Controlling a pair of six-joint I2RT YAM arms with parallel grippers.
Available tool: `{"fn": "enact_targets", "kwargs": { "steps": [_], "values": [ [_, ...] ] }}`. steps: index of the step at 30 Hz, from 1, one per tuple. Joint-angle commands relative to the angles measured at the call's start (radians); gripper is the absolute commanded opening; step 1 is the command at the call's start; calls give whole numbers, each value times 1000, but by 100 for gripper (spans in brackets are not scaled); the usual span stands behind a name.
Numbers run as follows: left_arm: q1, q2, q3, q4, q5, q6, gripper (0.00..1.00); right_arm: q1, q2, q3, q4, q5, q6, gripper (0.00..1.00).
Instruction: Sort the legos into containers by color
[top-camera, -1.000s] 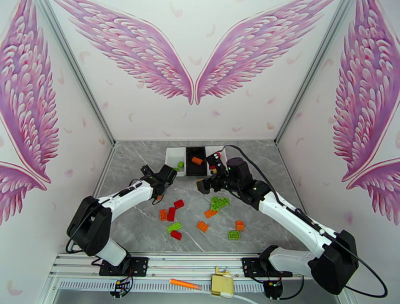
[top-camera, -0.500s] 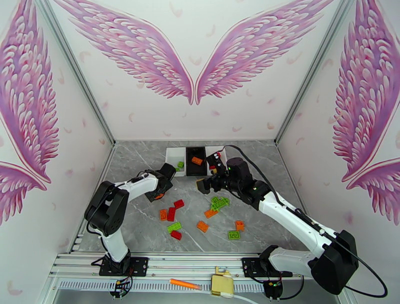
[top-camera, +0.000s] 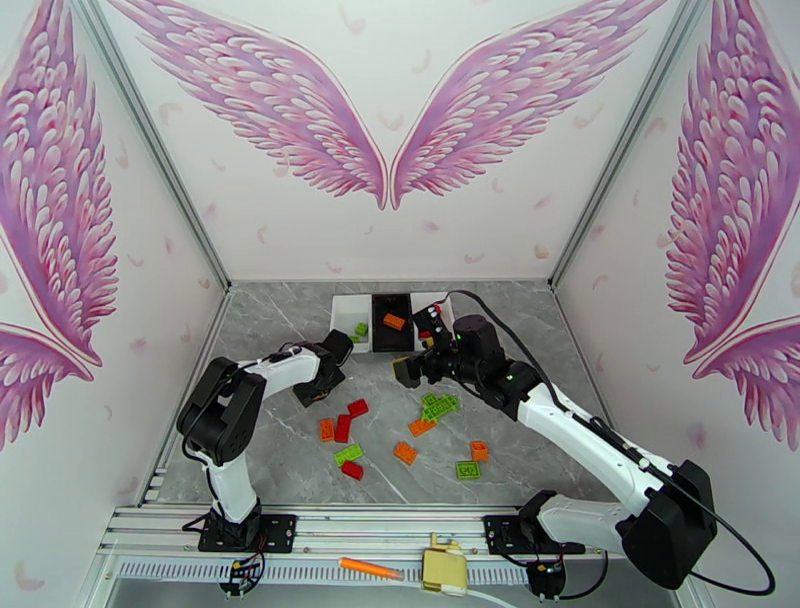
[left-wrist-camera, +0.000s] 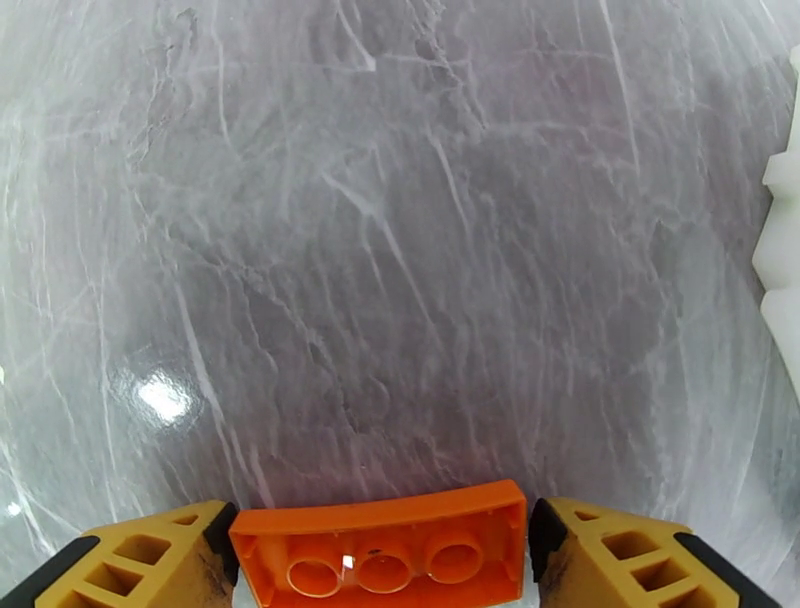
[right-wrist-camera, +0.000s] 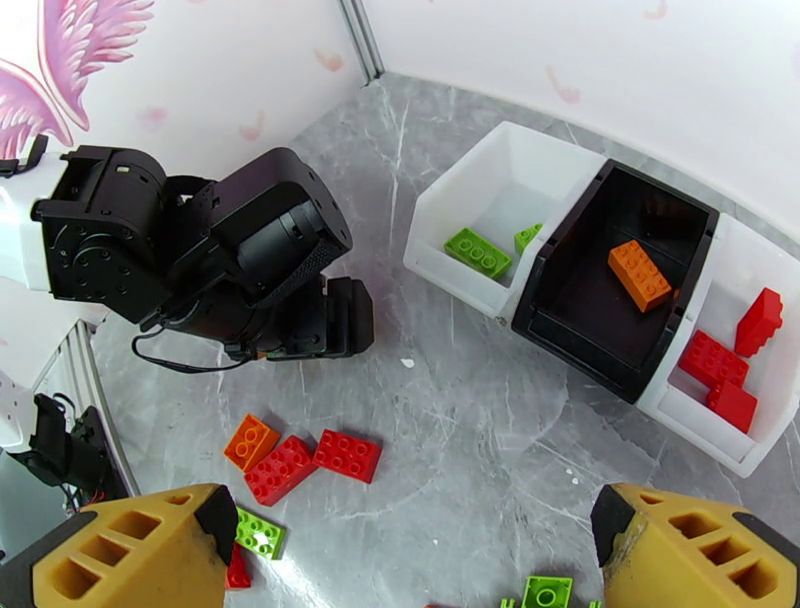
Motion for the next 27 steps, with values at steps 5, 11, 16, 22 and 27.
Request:
{"fn": "enact_targets", "kwargs": {
  "steps": [5, 11, 16, 22, 27],
  "values": [
    [4, 4, 1, 7, 18, -2, 63, 8, -2, 14, -5, 18, -13, 99],
    [2, -65, -7, 66, 29, 51, 58, 8, -15, 2, 11, 21, -4, 99],
    [-18, -130, 15, 144, 28, 132, 57, 8, -11, -10, 30, 29, 6, 99],
    [-52, -129, 115, 203, 24, 278, 57, 4, -31, -26, 48, 88, 18, 99],
    [-78, -90, 212, 301, 45, 379, 57, -8, -65, -47, 53, 154, 32, 99]
  ]
}}
